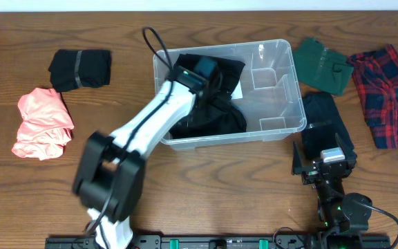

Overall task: Pack container
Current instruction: 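Press and tuck the black jacket into the bin's left side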

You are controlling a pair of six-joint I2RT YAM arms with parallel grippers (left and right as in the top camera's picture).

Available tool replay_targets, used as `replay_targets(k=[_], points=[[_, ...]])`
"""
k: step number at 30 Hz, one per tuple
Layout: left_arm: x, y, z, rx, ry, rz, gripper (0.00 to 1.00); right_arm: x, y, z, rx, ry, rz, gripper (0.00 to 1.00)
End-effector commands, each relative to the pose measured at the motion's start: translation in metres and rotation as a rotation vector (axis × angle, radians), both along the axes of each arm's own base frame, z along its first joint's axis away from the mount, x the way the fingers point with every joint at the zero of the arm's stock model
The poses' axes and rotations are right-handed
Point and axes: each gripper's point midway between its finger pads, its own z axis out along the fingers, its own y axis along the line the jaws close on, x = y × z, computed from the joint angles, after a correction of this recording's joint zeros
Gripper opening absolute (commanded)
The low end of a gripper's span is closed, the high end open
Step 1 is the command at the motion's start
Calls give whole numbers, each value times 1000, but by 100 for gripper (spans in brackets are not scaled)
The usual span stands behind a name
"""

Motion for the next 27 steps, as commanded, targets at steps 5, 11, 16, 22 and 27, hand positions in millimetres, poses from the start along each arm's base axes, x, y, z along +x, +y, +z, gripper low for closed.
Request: replay_targets(k=[5,11,16,22,27], points=[[2,-1,113,-153,-244,-16,6,0,-2,0,-6,-1,-8,99],[-62,31,110,-53,-33,-11,6,0,-2,0,-6,-1,-8,99],[-106,40,102,-39,162,-13,6,0,-2,0,-6,-1,-8,99],[-121,46,86,-11,239,-9,5,0,-2,0,-6,-1,-8,99],[-130,46,64,-10,290,-8,6,0,-2,0,-6,-1,-8,99]])
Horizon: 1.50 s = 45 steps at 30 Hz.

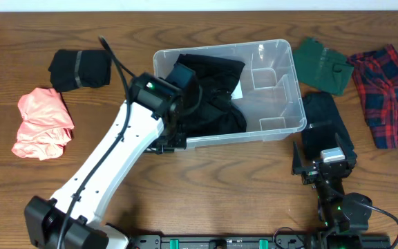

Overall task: Pack container
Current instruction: 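Press and tuck the black jacket into the bin's left side, then move the left gripper back left toward the pink garment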

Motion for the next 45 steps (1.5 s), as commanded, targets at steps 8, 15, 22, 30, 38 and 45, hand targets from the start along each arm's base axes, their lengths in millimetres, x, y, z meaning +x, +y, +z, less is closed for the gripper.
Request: replay_targets(k=[8,15,22,30,38,45], points=[[-4,-11,-39,-51,36,6,6,0,-2,-1,-6,0,-7,99],[-3,-11,-57,-54,28,13,6,0,-2,-1,-6,0,-7,99],[4,-13,-65,-58,-4,10,6,0,-2,-1,-6,0,-7,99],[21,3,-64,39,-93,4,6,0,-2,-1,-6,0,-7,99],[36,7,-62,70,-166,4,6,0,-2,-1,-6,0,-7,99],[37,6,-62,65,-168,5,6,0,-2,-1,-6,0,-7,99]])
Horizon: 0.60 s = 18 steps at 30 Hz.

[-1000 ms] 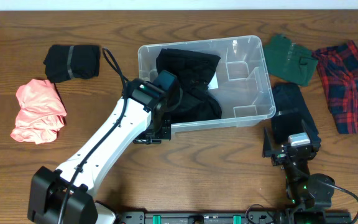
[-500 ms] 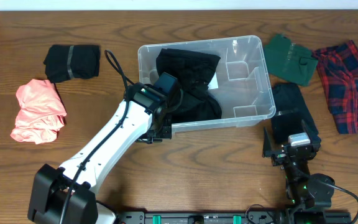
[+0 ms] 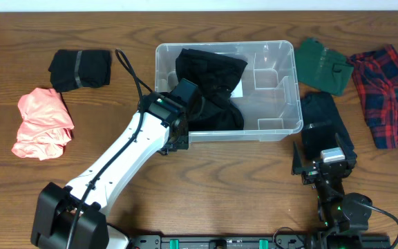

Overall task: Pack container
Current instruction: 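Move the left gripper back left toward the pink garment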

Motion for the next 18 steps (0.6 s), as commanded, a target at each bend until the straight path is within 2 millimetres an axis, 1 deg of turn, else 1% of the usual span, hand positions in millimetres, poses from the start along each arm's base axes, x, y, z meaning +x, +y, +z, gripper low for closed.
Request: replay_targets(k=[1,5,8,10,13,18], points=[[0,3,0,19,-5,9,6,0,-2,0,-6,-1,-7,99],[-6,5,5,15,6,8,6,0,-2,0,-6,-1,-7,99],[-4,8,14,-1,-24,21,6,0,-2,0,-6,-1,-7,99],[0,13,23,-17,-54,41,6,0,-2,0,-6,-1,-7,99],[7,33,40,-15,-126,98,6,0,-2,0,-6,-1,-7,99],[18,80,69,11,-258,239,6,0,-2,0,-6,-1,-7,99]])
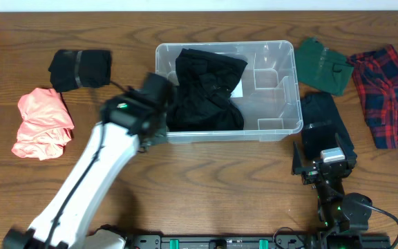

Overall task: Pack container
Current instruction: 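Move the left gripper back left toward the pink garment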

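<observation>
A clear plastic container [275,104] stands at the table's middle back, with a crumpled black garment [209,93] filling its left half. My left gripper [162,91] is at the container's left wall, beside that garment; it is motion-blurred and its jaws do not show. The white left arm [95,173] runs down to the front left. My right gripper [325,155] is parked at the front right, pointing at a dark folded garment [327,117]; its fingers merge with that cloth.
Loose clothes lie around the container: a black folded piece [80,68] and a pink one [42,123] at the left, a green one [323,64] and a red plaid shirt [389,93] at the right. Small dividers [268,77] stand in the container's right half.
My left arm has swung to the left, and its gripper has gone from the container's front-left corner to the left wall. The container, the clothes and the right arm have not moved.
My left gripper was first deep in the container over the black garment. Then it was at the front-left rim, with the container slightly skewed. Later the container stood square and the gripper sat at its front-left corner. Now the gripper is at the left wall.
</observation>
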You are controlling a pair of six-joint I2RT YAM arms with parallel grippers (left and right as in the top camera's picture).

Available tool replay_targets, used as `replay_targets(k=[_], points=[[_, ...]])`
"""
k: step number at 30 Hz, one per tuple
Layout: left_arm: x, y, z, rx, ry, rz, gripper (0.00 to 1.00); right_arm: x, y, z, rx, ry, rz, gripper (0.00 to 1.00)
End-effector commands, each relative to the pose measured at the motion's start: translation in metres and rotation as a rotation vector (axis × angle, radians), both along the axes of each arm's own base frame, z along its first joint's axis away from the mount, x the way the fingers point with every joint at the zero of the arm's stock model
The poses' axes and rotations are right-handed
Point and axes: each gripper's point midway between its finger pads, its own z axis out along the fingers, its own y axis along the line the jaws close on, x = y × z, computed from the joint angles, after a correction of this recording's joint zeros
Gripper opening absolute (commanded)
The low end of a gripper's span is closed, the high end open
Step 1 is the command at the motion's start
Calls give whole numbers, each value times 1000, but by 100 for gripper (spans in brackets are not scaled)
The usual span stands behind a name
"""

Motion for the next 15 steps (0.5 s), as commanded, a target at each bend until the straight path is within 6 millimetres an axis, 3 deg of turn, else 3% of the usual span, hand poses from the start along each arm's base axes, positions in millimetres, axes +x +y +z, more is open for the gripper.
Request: replay_targets(k=[1,7,9,12,15], points=[[10,39,25,54,-117,119,6,0,-2,0,-6,-1,-7,99],[40,92,47,81,-286,310,14,0,-2,0,-6,-1,-7,99],[47,110,51,87,-321,370,21,0,-2,0,-6,-1,-7,99],[50,146,57,148,-363,466,27,0,-2,0,-6,-1,-7,99],[44,184,61,189,-377,571,43,0,-2,0,-6,-1,-7,99]])
